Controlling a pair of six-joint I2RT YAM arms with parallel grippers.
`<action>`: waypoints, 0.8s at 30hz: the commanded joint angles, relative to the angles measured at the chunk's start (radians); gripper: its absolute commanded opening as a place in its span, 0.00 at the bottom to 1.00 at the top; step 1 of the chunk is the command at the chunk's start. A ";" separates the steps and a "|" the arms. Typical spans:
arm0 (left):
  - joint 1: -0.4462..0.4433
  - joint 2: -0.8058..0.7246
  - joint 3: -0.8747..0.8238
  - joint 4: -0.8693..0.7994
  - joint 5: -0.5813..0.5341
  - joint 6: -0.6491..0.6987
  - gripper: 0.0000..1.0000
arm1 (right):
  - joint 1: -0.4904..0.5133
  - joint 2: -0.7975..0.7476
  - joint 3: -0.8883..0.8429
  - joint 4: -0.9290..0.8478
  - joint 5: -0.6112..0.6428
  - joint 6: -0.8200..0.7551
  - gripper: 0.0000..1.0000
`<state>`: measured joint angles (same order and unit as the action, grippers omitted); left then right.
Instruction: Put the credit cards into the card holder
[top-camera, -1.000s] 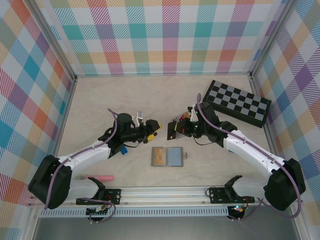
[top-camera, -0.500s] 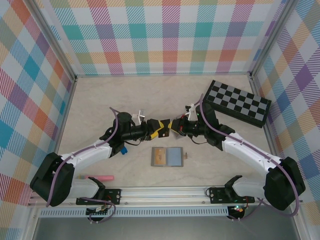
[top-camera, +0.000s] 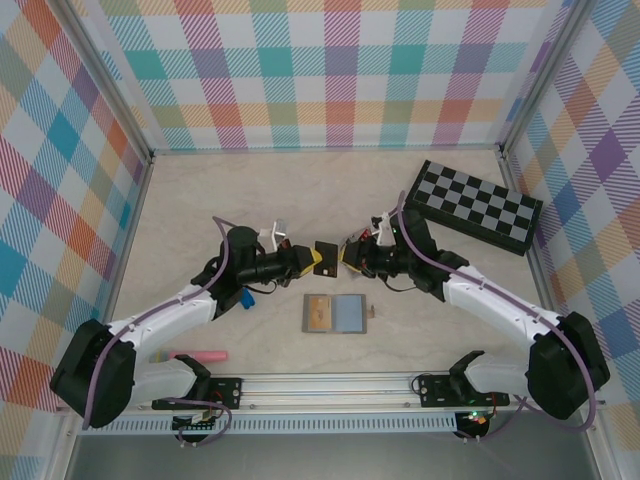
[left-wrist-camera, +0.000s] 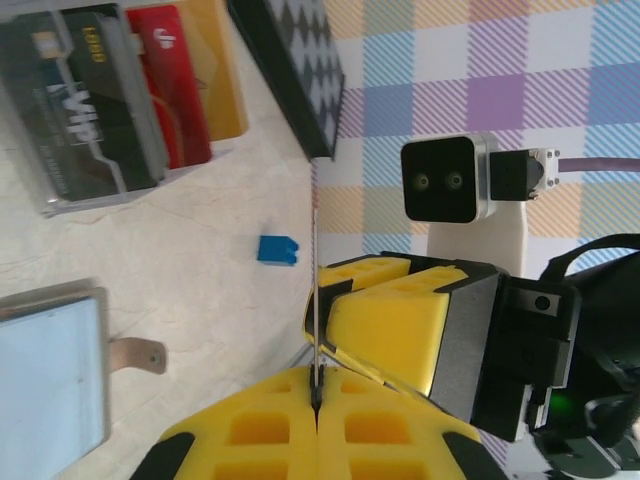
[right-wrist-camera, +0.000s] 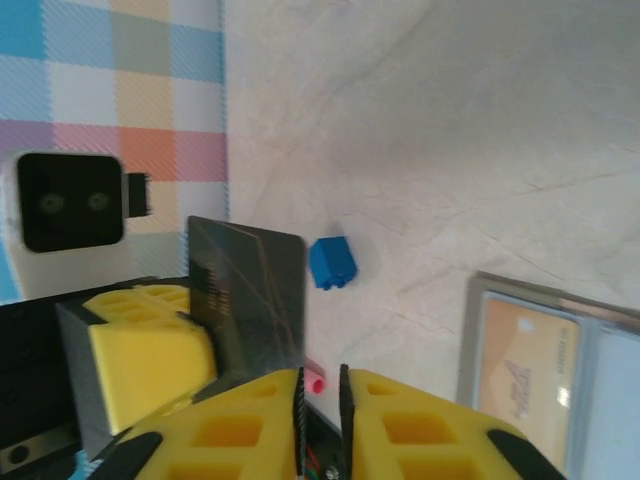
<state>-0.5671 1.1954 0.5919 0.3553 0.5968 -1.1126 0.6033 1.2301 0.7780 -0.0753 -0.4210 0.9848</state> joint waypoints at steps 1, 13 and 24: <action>-0.001 -0.046 -0.030 -0.154 -0.073 0.071 0.00 | 0.018 0.035 0.014 -0.180 0.065 -0.085 0.23; -0.181 -0.039 -0.131 -0.169 -0.294 0.107 0.00 | 0.159 0.256 0.043 -0.402 0.325 -0.113 0.24; -0.274 0.069 -0.169 -0.029 -0.351 0.138 0.00 | 0.159 0.265 -0.003 -0.419 0.370 -0.120 0.24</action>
<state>-0.8143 1.2396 0.4305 0.2546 0.2741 -1.0046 0.7620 1.4891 0.7910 -0.4732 -0.0761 0.8738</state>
